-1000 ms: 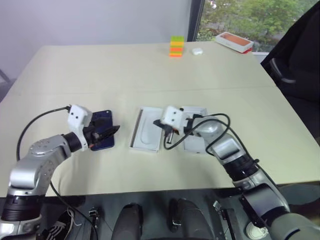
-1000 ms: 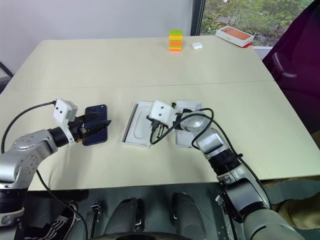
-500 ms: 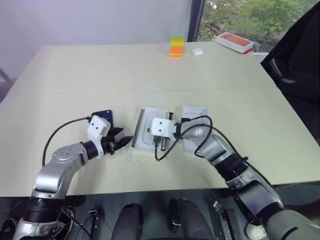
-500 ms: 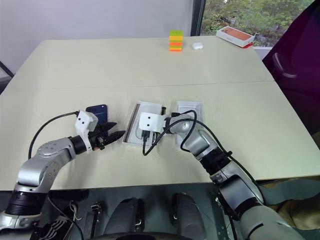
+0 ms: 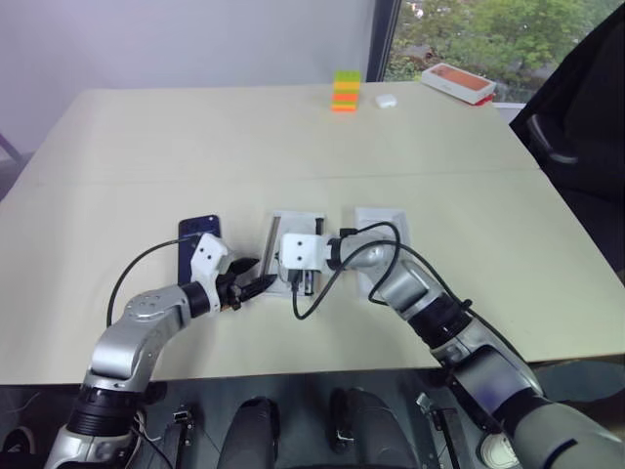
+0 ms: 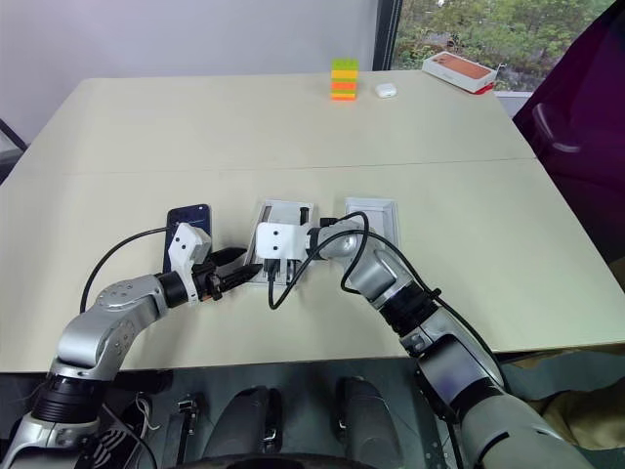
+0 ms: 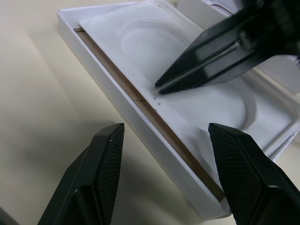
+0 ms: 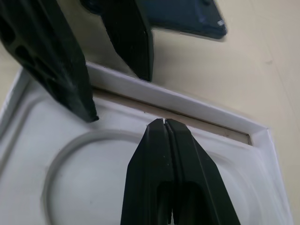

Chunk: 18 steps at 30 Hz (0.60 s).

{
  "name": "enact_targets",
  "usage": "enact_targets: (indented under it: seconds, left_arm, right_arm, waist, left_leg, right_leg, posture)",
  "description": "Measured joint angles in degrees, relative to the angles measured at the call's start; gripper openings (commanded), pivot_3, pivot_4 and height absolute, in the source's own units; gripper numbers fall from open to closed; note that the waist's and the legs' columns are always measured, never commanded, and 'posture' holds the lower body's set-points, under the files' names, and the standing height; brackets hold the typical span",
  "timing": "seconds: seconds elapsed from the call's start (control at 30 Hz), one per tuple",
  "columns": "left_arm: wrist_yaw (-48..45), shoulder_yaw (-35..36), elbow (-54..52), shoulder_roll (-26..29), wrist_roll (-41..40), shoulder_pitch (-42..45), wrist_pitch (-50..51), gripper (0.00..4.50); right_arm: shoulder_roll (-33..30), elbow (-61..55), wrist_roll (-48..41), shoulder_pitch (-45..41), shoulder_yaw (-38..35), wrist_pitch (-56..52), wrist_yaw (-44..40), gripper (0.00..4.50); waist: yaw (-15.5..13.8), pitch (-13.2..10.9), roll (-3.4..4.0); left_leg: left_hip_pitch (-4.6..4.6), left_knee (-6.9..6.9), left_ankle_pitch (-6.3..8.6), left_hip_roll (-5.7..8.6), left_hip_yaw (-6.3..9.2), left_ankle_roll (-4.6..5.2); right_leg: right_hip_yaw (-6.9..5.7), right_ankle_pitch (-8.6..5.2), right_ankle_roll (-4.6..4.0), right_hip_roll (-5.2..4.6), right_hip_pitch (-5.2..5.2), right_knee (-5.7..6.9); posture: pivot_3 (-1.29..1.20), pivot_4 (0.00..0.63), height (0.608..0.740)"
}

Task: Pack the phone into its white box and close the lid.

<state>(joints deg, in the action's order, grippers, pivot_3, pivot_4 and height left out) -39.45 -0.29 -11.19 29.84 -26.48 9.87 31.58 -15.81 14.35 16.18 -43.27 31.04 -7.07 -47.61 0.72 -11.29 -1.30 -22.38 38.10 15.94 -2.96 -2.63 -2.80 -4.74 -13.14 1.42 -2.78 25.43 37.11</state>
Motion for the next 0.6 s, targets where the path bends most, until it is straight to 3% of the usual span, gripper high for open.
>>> enact_targets:
  seconds: [0.4, 0.6]
  left_arm:
    - [0.6, 0.7, -1.2, 0.0, 0.1, -0.2, 0.5, 3.03]
    - [0.6, 1.1, -1.2, -0.2, 0.0, -0.1, 0.5, 3.03]
  right_arm:
    - [-1.6, 0.9, 1.0, -3.5, -1.8, 0.4, -0.6, 0.06]
    - [-0.9, 7.2, 4.0, -4.5, -0.7, 3.5, 1.6, 0.06]
  waist:
    - [0.0, 0.0, 0.00]
    - [0.1, 0.0, 0.00]
  left_leg:
    - [0.02, 0.04, 0.00, -0.01, 0.02, 0.00]
    - [0.02, 0.05, 0.00, 0.00, 0.01, 0.00]
  right_leg:
    - [-0.01, 0.00, -0.01, 0.02, 0.00, 0.05]
    - [0.00, 0.01, -0.01, 0.01, -0.01, 0.06]
  posture:
    - [0.00, 0.150, 0.740]
    - [0.00, 0.150, 0.740]
